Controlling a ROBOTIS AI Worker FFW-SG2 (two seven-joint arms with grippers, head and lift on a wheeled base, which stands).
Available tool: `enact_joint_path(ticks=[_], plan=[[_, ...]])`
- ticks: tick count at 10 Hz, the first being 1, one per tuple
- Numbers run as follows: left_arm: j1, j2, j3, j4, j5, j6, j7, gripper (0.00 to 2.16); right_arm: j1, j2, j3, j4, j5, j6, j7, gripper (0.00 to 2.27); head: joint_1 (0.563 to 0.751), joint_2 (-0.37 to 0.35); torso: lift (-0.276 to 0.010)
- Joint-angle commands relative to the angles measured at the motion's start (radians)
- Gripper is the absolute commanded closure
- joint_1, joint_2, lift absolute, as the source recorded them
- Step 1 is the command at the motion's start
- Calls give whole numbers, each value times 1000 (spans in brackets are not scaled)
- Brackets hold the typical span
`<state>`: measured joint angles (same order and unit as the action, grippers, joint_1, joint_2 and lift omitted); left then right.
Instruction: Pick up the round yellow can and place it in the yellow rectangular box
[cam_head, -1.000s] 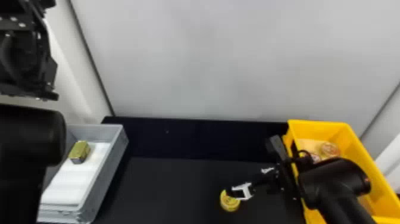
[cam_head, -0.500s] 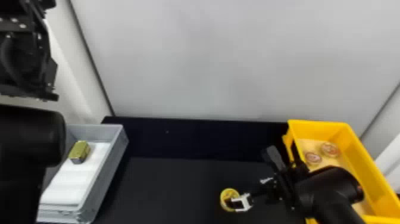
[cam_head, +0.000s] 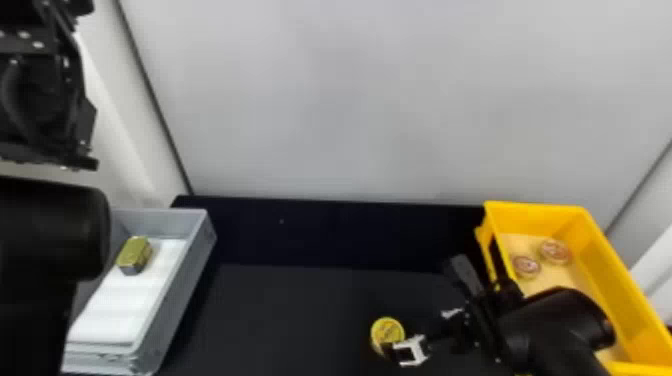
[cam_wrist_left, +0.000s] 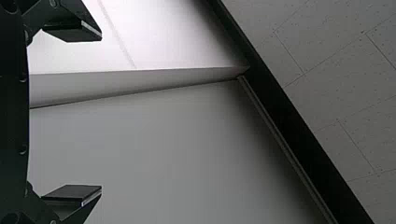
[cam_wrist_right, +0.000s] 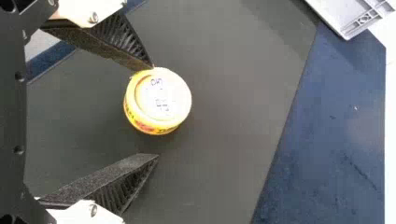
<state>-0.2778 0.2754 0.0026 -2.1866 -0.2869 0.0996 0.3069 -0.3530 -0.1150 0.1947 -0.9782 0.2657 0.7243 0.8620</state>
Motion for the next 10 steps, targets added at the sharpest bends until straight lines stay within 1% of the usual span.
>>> enact_joint_path(ticks=[1,7,10], plan=[[-3,1,-3,1,0,2,0,125,6,0,-3,-2,1,5,2,130,663,54,-10],[-3,-1,-4,1,0,2,0,127,8,0,-3,7,17,20,5,130,663,54,-10],[-3,-2,-4,1,0,2,0,127,6,3,6,16,47,35,30,130,663,54,-10]])
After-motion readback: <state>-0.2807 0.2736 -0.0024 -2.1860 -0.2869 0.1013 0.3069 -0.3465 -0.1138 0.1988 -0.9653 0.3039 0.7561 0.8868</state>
